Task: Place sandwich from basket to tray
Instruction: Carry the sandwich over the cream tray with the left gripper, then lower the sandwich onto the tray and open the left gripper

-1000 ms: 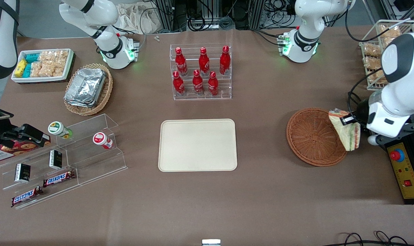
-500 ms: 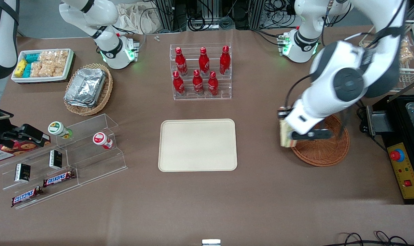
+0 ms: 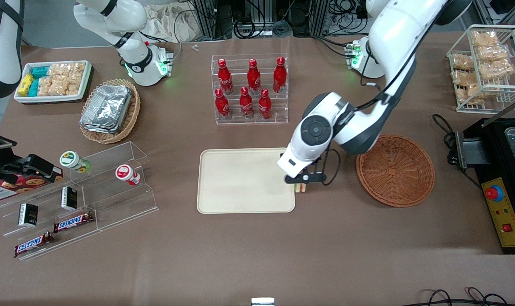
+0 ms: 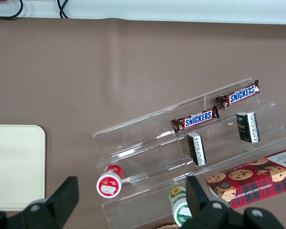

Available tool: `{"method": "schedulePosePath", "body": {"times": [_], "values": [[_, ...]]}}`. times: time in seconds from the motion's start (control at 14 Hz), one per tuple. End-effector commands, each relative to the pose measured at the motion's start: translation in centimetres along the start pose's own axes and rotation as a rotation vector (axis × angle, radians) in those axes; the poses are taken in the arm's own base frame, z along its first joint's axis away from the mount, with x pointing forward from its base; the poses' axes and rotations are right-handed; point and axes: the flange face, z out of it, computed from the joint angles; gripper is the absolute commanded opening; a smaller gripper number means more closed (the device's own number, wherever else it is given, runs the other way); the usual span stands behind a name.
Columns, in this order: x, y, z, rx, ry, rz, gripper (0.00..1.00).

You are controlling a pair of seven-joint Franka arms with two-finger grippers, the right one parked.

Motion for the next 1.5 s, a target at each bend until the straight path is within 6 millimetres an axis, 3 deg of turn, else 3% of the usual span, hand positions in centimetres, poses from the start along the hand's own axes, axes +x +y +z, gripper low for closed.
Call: {"method": "schedulePosePath", "body": {"times": [0.0, 0.29, 0.36, 0.5, 0.57, 0.64, 0.86, 1.0, 1.21, 1.43], "values": [[0.7, 1.8, 2.4, -0.021, 0.018, 0.003, 0.0], [0.2, 3.4, 4.5, -0.047, 0.03, 0.006, 0.0], [0.2, 3.4, 4.8, -0.045, 0.026, 0.004, 0.06], [0.1, 3.4, 5.4, -0.042, 0.017, 0.003, 0.55], [0.2, 3.3, 5.6, -0.041, 0.014, 0.003, 0.72], [0.2, 3.4, 5.7, -0.041, 0.019, 0.005, 0.99], [0.3, 3.2, 5.5, -0.029, 0.036, 0.015, 1.0], [0.5, 3.0, 4.1, -0.037, 0.048, -0.006, 1.0], [0.9, 2.1, -1.6, -0.045, 0.12, -0.173, 1.0], [1.1, -3.0, -10.2, 0.026, 0.143, -0.223, 1.0]]}}
